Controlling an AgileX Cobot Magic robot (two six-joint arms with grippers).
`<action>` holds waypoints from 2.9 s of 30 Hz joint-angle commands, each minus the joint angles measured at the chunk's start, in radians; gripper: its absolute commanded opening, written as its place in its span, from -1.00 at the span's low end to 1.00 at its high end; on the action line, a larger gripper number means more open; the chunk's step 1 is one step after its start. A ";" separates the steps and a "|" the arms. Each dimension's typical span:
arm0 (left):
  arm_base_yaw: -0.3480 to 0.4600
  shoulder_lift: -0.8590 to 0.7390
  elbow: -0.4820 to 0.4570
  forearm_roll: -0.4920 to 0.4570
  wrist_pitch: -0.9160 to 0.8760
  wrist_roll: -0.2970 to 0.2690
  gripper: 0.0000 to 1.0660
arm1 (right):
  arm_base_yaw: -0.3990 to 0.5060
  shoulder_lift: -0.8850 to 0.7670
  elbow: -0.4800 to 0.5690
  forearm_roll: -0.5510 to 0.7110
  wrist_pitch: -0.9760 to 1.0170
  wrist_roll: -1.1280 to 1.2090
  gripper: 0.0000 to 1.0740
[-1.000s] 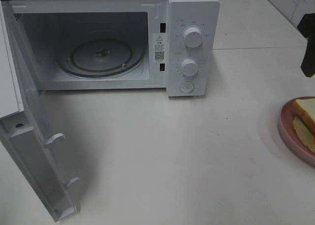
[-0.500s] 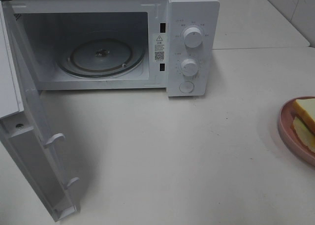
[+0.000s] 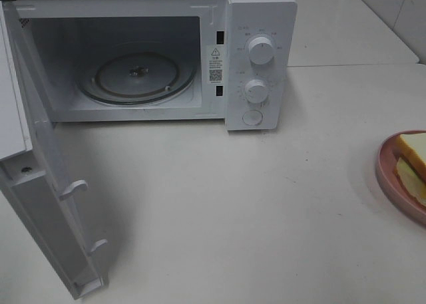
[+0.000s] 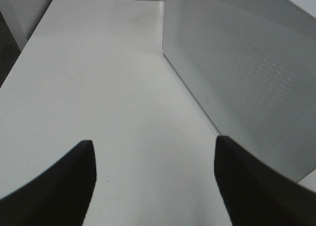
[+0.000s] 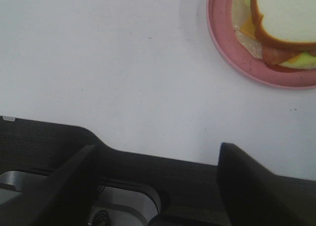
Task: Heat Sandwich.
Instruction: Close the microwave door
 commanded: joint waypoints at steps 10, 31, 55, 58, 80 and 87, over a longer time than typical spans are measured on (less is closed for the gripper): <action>0.002 -0.006 0.001 -0.004 -0.016 0.001 0.23 | 0.000 -0.219 0.122 -0.021 -0.137 -0.021 0.23; 0.002 -0.006 0.001 -0.004 -0.016 0.001 0.23 | 0.000 -0.458 0.123 -0.025 -0.142 -0.013 0.23; 0.002 -0.007 0.001 -0.004 -0.016 0.001 0.23 | 0.000 -0.560 0.123 -0.106 -0.141 -0.029 0.23; 0.002 -0.007 0.001 -0.004 -0.016 0.001 0.23 | 0.000 -0.560 0.123 -0.121 -0.141 -0.008 0.23; 0.002 -0.007 0.001 -0.003 -0.017 0.001 0.23 | 0.000 -0.562 0.123 -0.128 -0.141 -0.003 0.23; 0.002 -0.006 -0.030 -0.010 -0.106 0.026 0.32 | 0.000 -0.562 0.123 -0.128 -0.141 -0.003 0.23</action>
